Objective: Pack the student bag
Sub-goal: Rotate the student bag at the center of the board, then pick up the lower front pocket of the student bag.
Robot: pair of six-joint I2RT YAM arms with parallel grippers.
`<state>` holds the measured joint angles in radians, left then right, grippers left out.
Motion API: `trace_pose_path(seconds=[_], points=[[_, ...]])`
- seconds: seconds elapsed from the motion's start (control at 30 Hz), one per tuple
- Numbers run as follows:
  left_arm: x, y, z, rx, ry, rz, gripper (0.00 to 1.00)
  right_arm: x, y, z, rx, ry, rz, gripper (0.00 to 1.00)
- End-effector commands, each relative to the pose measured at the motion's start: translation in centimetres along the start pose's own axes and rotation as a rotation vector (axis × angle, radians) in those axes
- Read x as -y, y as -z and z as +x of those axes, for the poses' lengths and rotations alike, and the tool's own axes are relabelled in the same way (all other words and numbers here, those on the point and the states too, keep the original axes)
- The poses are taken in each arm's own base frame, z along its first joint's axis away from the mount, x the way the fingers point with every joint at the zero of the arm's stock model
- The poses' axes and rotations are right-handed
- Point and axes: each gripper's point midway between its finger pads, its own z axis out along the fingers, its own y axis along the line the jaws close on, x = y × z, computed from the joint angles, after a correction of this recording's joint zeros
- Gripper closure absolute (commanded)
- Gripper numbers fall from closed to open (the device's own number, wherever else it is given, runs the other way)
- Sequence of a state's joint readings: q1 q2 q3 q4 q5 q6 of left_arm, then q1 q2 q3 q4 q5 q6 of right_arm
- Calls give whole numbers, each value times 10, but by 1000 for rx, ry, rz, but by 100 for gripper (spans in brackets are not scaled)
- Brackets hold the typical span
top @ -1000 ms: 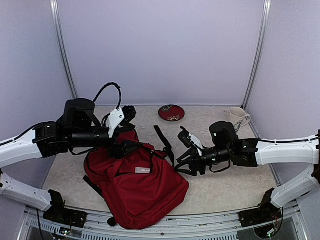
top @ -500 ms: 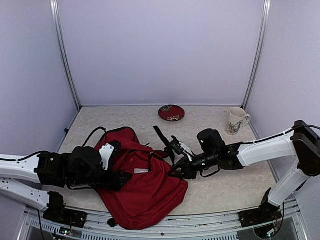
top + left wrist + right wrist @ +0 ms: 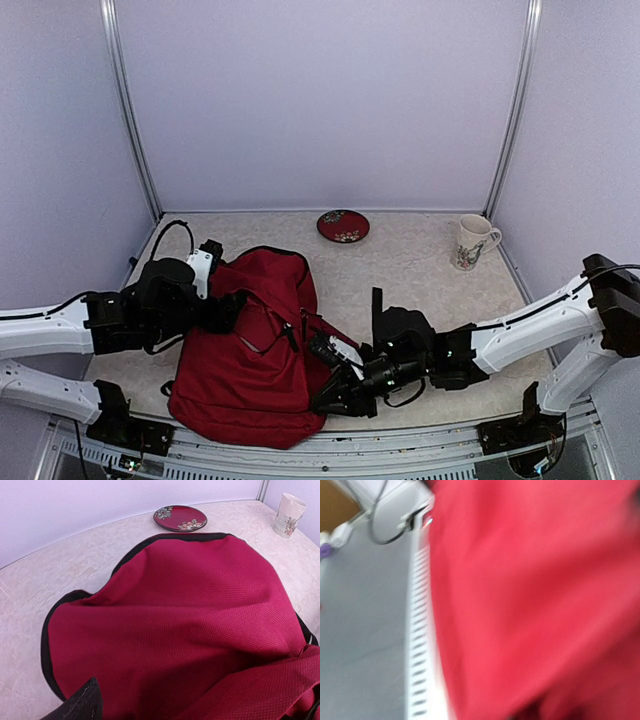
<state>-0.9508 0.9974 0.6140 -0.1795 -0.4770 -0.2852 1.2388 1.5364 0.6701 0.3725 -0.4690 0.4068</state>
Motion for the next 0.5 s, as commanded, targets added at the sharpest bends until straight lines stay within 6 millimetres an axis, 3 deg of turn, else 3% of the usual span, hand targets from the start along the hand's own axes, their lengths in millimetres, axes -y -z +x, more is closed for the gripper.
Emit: trace_pose_path(seconds=[0.0, 0.13, 0.3, 0.37, 0.47], points=[[25, 18, -53, 148, -31, 132, 19, -11, 8, 1, 28, -18, 21, 68], [76, 46, -46, 143, -180, 266, 17, 0, 23, -6, 74, -17, 95, 58], [129, 87, -46, 124, -233, 444, 15, 23, 32, -24, 122, -50, 201, 55], [141, 92, -43, 87, -209, 470, 19, 35, 35, -30, 152, -84, 250, 56], [161, 94, -31, 30, -198, 464, 35, 51, 43, -42, 218, -115, 323, 55]])
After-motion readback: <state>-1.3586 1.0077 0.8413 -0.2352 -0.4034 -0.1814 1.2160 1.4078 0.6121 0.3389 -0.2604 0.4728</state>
